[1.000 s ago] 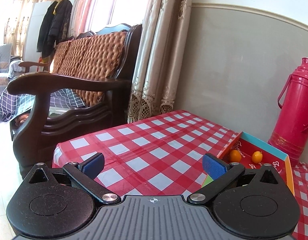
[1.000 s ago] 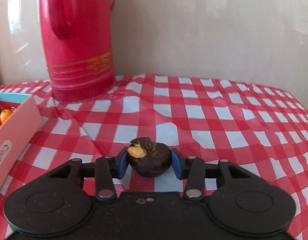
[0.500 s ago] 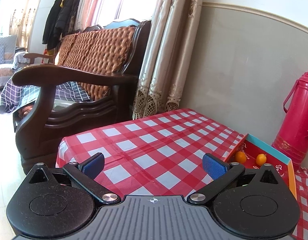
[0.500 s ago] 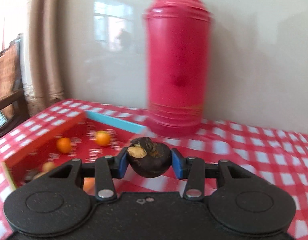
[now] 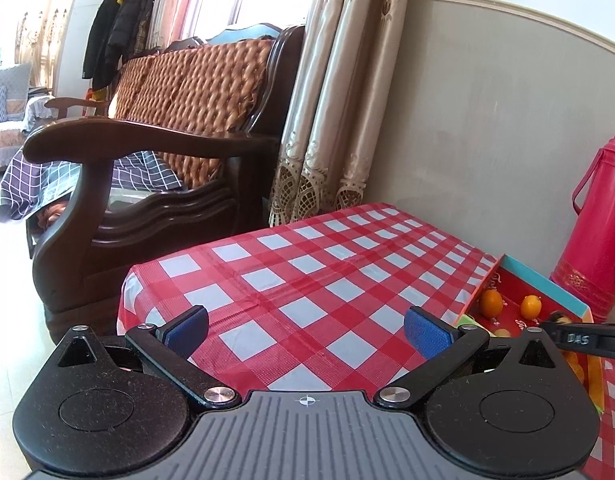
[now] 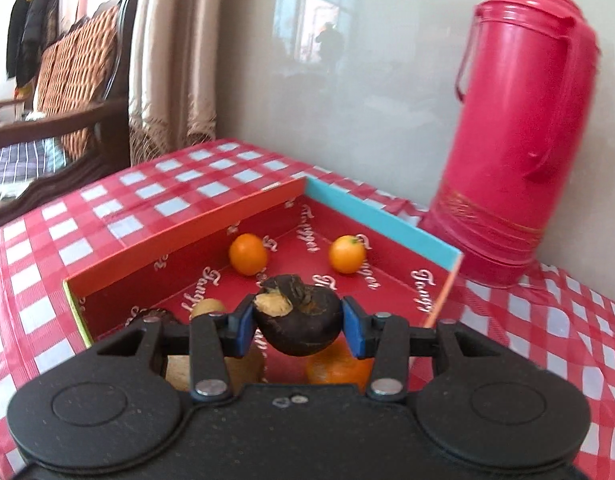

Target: Organize fruits

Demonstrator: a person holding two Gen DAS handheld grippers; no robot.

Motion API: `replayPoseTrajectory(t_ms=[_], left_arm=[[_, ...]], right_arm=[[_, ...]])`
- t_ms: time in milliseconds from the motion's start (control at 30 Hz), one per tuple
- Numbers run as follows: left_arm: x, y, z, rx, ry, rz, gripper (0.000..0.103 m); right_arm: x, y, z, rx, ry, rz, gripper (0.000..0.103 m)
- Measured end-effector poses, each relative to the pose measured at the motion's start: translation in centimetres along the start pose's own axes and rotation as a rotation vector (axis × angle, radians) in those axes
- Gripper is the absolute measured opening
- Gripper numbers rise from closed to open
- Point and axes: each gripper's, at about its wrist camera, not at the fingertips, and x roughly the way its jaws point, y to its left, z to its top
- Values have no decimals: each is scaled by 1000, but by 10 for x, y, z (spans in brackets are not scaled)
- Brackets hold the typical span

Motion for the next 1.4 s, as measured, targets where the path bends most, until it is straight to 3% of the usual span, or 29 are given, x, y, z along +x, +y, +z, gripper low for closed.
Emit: replayPoseTrajectory(t_ms=[100, 233, 300, 400, 467, 533, 667, 767, 900, 1100, 1233, 1400], left_arm=[[1, 0, 0, -1, 5, -2, 103], [2, -2, 0, 2, 7, -4, 103], [2, -3, 0, 0, 11, -6, 103], [1, -10, -1, 12, 11, -14, 103], [-1, -16, -2, 28, 2, -22, 103], [-1, -26, -2, 64, 9, -36, 103], [-8, -48, 1, 136, 44, -91, 103], [-28, -63, 10, 135, 73, -143, 103], [-76, -87, 20, 202, 10, -197, 103], [-142, -101, 34, 253, 8, -279, 103], [-179, -103, 41, 298, -45, -285, 103], [-197, -109, 52, 317, -69, -298, 103]], right_arm=[[10, 4, 1, -9, 33, -3, 39], [5, 0, 1, 29, 18, 1, 60], [-7, -3, 2, 38, -17, -14, 63], [-32, -11, 1, 72, -64, -23, 67], [-58, -20, -5, 115, -100, -33, 80], [-84, -30, -14, 152, -127, -58, 83], [-131, -50, -36, 226, -144, -111, 86], [-163, -66, -53, 295, -147, -165, 96], [-209, -73, -71, 318, -185, -243, 97], [-260, -70, -89, 374, -197, -275, 97], [-276, -64, -93, 354, -208, -296, 97], [-282, -65, -91, 350, -214, -297, 97]])
